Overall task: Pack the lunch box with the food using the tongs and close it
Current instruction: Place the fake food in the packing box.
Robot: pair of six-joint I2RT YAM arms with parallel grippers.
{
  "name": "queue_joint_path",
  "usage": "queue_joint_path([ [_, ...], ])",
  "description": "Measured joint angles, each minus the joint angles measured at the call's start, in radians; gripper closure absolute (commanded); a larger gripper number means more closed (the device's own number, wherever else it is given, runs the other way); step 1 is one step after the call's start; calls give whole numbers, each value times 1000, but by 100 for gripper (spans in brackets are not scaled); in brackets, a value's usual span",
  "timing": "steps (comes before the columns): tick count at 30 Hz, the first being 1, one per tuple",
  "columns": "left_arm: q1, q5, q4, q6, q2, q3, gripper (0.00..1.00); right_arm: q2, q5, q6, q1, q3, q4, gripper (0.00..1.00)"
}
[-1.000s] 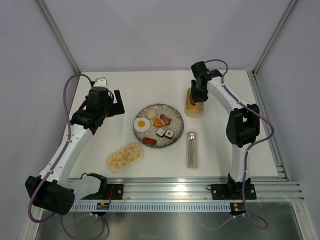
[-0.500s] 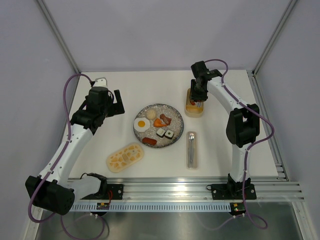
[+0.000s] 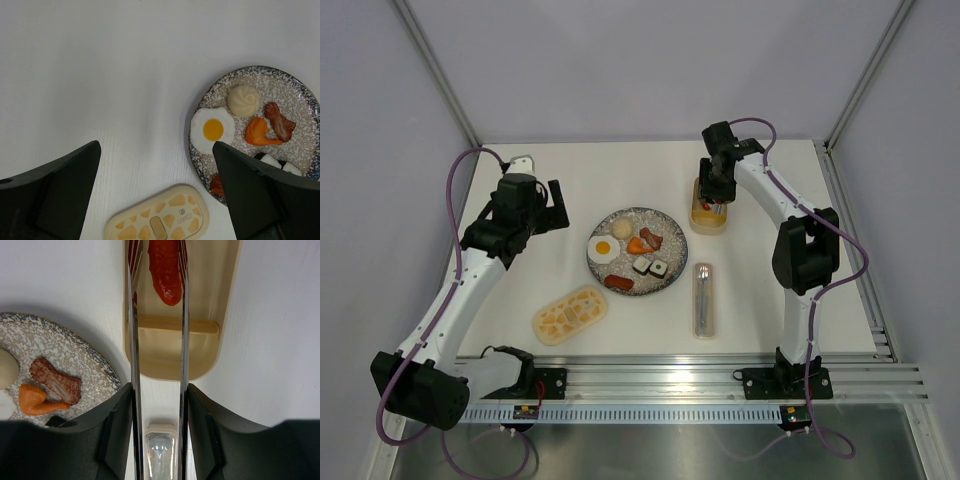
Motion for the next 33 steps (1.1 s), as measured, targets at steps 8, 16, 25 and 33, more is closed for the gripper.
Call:
queue_joint_path([
  [8, 0, 0, -15, 3, 0, 0, 1, -11, 10, -10, 0, 11, -15, 44],
  [16, 0, -8, -20, 1, 0, 0, 1, -90, 25, -25, 1, 50, -55, 44],
  [25, 0, -31, -33, -21, -51, 5, 1, -232, 53, -30, 100, 51, -79, 46],
  [33, 0, -35, -68, -60, -82, 42, 1, -380, 45, -8, 303, -136, -79, 46],
])
